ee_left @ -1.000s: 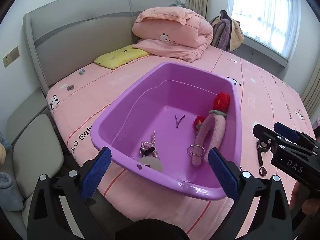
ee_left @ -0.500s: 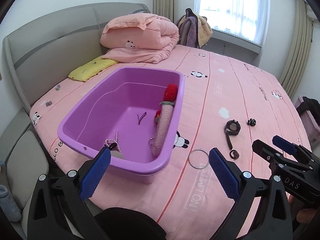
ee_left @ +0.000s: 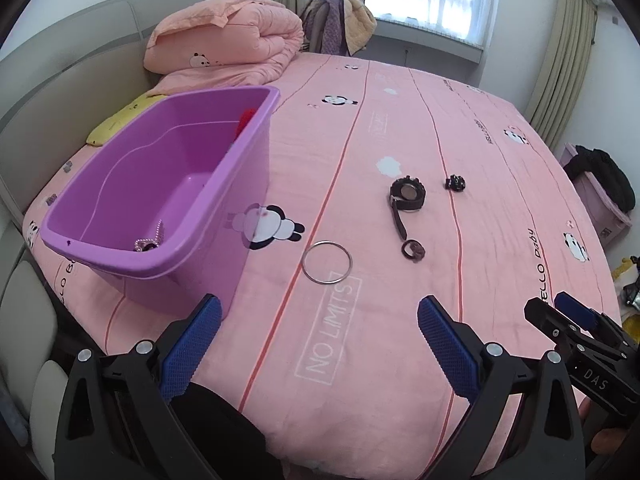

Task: Organize jewelry
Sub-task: 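Move the left tool to the steel ring while the right tool approaches the hair tie, then grasp the steel ring with the left tool while the right tool grasps the purple-knotted hair tie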

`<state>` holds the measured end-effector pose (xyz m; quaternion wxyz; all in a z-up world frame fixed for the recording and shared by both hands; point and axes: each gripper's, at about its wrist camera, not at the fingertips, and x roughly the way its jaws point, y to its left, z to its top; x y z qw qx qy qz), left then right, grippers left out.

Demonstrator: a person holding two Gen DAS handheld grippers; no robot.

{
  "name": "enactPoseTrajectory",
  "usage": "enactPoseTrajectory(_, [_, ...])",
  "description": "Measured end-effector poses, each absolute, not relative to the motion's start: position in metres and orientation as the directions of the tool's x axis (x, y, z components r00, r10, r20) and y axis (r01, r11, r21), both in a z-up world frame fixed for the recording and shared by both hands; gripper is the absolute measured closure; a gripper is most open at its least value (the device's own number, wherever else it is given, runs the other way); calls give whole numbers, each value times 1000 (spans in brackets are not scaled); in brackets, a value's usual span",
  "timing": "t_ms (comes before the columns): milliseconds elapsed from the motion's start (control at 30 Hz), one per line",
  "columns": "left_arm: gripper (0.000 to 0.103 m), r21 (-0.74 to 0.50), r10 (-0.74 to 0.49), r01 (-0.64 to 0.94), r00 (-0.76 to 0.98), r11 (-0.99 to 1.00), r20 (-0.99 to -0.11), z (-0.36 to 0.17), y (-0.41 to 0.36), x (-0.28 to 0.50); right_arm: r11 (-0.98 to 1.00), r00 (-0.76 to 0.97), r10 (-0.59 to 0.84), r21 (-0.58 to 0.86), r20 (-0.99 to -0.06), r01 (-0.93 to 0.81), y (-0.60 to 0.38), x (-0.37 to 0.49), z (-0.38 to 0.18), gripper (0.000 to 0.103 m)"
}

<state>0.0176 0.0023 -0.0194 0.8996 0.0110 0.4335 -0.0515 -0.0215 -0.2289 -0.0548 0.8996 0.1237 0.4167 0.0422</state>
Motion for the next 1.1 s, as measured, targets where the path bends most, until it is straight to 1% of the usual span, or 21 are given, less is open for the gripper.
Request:
enactPoseTrajectory(333, [6, -35, -96, 118, 564, 992, -820, -58, -17, 44, 965, 629, 160, 256, -761, 64, -252, -11, -81, 29])
enactPoseTrajectory(600, [6, -15, -79, 123, 533, 992, -842, -92, -19, 82, 976, 598, 150, 214, -787, 37, -243, 29, -110, 29])
enactPoseTrajectory(900, [6, 11, -54, 122, 518, 992, -854, -130, -20, 127, 979, 579, 160, 202, -799, 9, -228, 70, -141, 30])
enactPoseTrajectory(1100, [6, 16, -49, 129, 486, 992, -872, -156, -23, 147, 984, 540, 156, 180, -827, -8, -220, 103, -163, 30])
